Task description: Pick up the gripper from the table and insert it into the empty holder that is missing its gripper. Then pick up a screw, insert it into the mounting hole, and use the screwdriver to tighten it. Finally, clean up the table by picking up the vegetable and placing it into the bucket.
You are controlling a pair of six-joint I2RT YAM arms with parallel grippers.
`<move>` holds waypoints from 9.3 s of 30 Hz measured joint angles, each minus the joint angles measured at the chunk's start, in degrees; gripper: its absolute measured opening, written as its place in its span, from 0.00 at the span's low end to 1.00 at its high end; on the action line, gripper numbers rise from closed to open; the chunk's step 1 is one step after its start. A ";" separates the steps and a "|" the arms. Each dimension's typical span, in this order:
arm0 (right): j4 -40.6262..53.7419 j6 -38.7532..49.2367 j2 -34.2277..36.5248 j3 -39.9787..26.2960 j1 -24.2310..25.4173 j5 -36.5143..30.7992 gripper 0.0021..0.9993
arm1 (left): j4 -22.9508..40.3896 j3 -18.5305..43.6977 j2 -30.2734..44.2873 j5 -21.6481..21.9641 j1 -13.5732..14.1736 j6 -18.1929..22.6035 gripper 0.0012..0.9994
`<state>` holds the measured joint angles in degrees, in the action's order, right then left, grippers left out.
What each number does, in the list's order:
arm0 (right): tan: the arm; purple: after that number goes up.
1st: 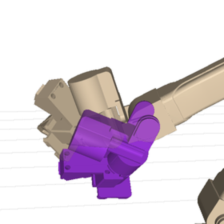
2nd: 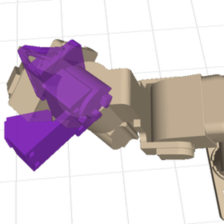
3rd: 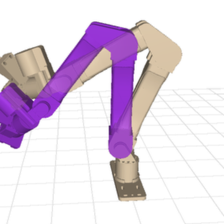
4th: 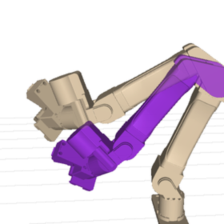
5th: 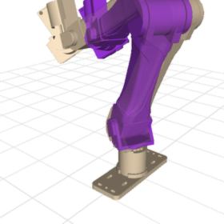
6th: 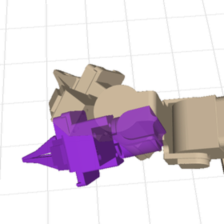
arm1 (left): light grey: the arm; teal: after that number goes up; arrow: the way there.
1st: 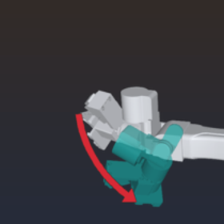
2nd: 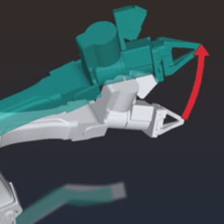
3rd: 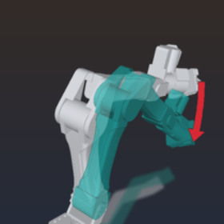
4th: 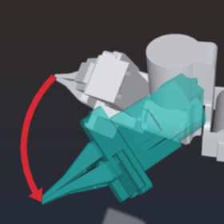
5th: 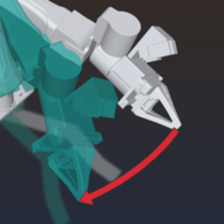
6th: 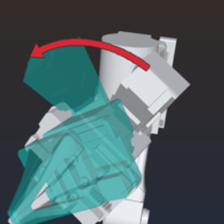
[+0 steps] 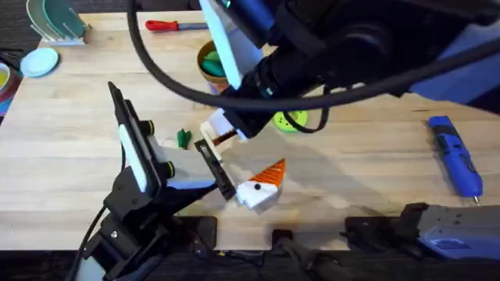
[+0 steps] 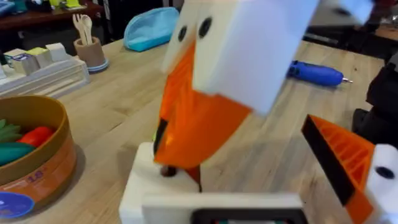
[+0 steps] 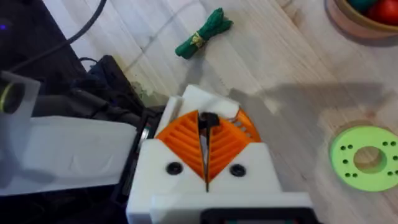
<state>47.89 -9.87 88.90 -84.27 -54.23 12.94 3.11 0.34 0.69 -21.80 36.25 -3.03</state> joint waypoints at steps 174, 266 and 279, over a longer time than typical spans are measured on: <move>-1.08 57.04 5.80 26.05 95.53 -15.03 0.86 | -0.02 0.00 0.00 0.36 -0.07 0.25 0.00; -102.27 -7.77 -35.49 55.43 22.69 20.15 0.02 | 0.00 0.00 0.00 0.59 -0.07 0.24 0.00; -109.99 -7.05 -27.64 55.43 15.83 18.05 0.02 | 0.00 0.00 0.00 0.59 -0.07 0.25 0.00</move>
<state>-62.11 -16.91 61.25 -28.84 -38.40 30.99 3.11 0.34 0.69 -21.21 36.18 -2.78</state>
